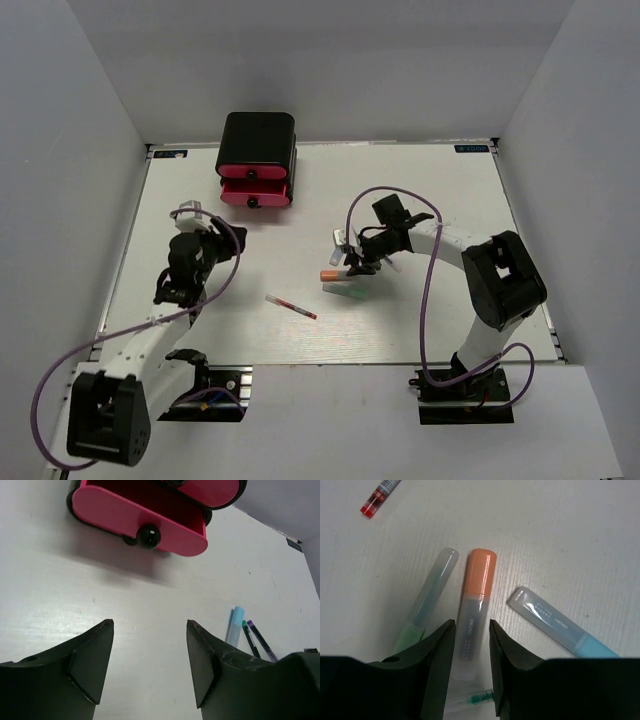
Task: Sort the stationery into containers
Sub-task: Pick up the stationery from the center of the board.
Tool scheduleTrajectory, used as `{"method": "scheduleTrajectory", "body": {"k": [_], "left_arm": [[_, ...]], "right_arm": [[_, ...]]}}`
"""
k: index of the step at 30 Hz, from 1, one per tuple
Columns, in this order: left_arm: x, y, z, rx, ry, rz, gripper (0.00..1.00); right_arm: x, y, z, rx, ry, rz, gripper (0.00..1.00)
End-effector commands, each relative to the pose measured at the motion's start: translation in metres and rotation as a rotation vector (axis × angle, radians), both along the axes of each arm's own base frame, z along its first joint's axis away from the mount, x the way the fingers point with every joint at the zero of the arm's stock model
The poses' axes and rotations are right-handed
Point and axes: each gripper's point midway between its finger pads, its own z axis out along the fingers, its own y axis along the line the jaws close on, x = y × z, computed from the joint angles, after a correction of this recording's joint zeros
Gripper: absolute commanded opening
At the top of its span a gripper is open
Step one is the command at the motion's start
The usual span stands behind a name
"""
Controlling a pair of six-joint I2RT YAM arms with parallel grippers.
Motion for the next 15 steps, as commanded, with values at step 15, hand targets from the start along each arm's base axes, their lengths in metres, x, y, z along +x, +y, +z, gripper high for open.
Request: {"method": "scheduleTrajectory", "body": {"k": [15], "left_arm": [[-0.059,0.019,-0.012,-0.087,0.086,0.115,0.75]], "right_arm": [[0.005,-0.002,-0.015,-0.107,-0.050,-0.020,0.45]]}}
